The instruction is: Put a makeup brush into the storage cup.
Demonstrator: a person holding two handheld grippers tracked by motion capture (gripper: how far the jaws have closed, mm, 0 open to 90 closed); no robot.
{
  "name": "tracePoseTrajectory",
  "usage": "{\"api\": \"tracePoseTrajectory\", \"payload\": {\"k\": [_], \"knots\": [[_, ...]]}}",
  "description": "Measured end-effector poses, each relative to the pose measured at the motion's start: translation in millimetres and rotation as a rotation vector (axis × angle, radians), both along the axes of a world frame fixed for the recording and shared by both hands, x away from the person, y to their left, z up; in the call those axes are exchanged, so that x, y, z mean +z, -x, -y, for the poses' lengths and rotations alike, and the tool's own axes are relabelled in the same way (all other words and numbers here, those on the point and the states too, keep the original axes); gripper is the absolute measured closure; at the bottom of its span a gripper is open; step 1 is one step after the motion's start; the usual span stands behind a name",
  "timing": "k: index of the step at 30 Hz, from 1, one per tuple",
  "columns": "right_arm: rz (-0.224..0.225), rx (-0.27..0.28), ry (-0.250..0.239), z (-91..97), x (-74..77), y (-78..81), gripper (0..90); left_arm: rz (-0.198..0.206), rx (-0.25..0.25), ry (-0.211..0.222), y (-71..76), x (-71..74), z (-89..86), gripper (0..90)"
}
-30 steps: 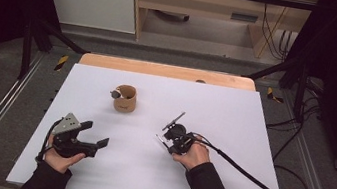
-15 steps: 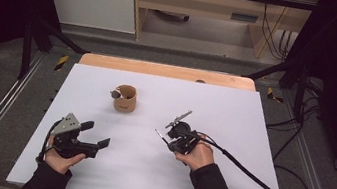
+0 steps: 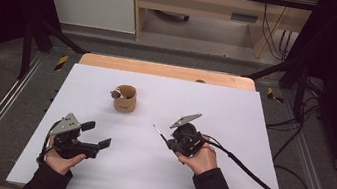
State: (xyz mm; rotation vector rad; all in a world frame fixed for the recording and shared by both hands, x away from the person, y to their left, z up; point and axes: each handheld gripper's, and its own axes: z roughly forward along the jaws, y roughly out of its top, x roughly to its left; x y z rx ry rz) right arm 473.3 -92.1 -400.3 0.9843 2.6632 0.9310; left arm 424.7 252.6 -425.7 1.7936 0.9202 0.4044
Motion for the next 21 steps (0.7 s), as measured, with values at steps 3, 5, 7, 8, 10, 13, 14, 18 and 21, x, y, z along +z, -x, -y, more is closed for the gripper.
{"api": "tracePoseTrajectory", "payload": {"k": [3,5,7,8,10,13,14,18,21], "knots": [[0.011,-0.003,-0.027,2.0,1.6,3.0,85.7,-0.001,-0.004,0.000,0.5,0.8,1.5,10.0],[0.023,0.005,-0.047,3.5,1.9,4.3,85.7,0.002,-0.006,0.003,1.2,1.7,2.4,10.0],[0.033,0.009,-0.069,5.2,2.0,5.6,85.7,0.004,-0.007,0.015,1.8,2.9,3.2,10.0],[0.038,0.008,-0.077,6.0,2.1,6.3,85.7,0.007,-0.009,0.017,1.8,3.5,3.4,10.0],[0.049,0.009,-0.100,8.1,2.1,7.3,85.7,0.004,-0.010,0.022,2.4,4.3,3.7,10.0],[0.061,0.007,-0.134,11.3,1.5,8.9,85.7,0.011,-0.013,0.032,3.3,6.8,4.9,10.0],[0.069,0.007,-0.136,12.4,1.5,9.5,85.7,0.014,-0.015,0.029,3.4,7.7,4.9,10.0],[0.076,0.005,-0.168,14.1,0.3,11.2,85.7,0.017,-0.016,0.038,4.2,10.0,6.6,10.0],[0.091,0.013,-0.187,15.7,0.0,13.0,85.7,0.027,-0.024,0.042,5.5,13.7,8.3,10.0]]}}
